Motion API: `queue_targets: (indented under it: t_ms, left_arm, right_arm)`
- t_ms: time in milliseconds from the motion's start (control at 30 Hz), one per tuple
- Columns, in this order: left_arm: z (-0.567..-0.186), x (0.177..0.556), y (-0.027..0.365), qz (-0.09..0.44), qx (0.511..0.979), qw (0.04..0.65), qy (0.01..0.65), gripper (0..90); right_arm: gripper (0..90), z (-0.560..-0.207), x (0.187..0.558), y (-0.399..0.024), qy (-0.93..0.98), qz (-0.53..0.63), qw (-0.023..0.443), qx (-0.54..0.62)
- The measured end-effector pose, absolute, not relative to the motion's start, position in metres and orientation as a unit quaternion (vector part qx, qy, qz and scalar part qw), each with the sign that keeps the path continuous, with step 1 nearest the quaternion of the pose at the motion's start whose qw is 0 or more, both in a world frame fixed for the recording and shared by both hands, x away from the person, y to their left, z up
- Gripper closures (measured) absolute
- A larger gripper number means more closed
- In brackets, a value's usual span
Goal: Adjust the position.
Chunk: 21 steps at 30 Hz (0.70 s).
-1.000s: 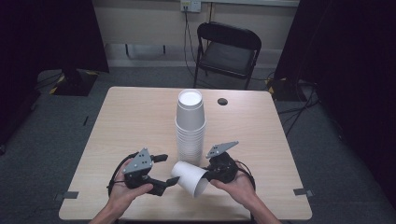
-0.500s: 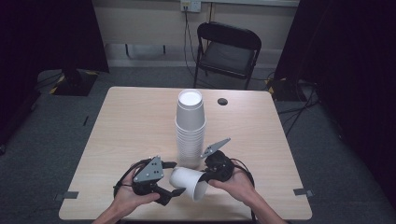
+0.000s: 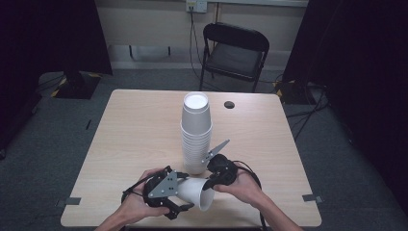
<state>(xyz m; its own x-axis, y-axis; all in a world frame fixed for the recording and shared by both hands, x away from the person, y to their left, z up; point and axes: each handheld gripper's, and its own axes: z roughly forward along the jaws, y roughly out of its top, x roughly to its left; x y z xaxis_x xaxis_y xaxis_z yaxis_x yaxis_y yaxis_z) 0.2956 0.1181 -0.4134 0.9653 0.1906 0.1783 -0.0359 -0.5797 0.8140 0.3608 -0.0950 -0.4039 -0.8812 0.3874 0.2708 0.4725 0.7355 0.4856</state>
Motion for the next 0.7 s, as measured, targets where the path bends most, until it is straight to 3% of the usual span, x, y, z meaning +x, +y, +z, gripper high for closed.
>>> queue_targets:
  t_ms: [500, 700]
  left_arm:
    - [-0.417, 0.292, 0.090, 0.148, 0.908, 0.393, -0.005, 4.0]
    - [-0.421, 0.290, 0.085, 0.169, 0.912, 0.373, -0.015, 4.7]
  right_arm:
    - [85.6, -0.403, 0.366, -0.078, -0.936, -0.246, 0.102, -0.232]
    - [85.6, -0.404, 0.368, -0.074, -0.934, -0.232, 0.114, -0.246]
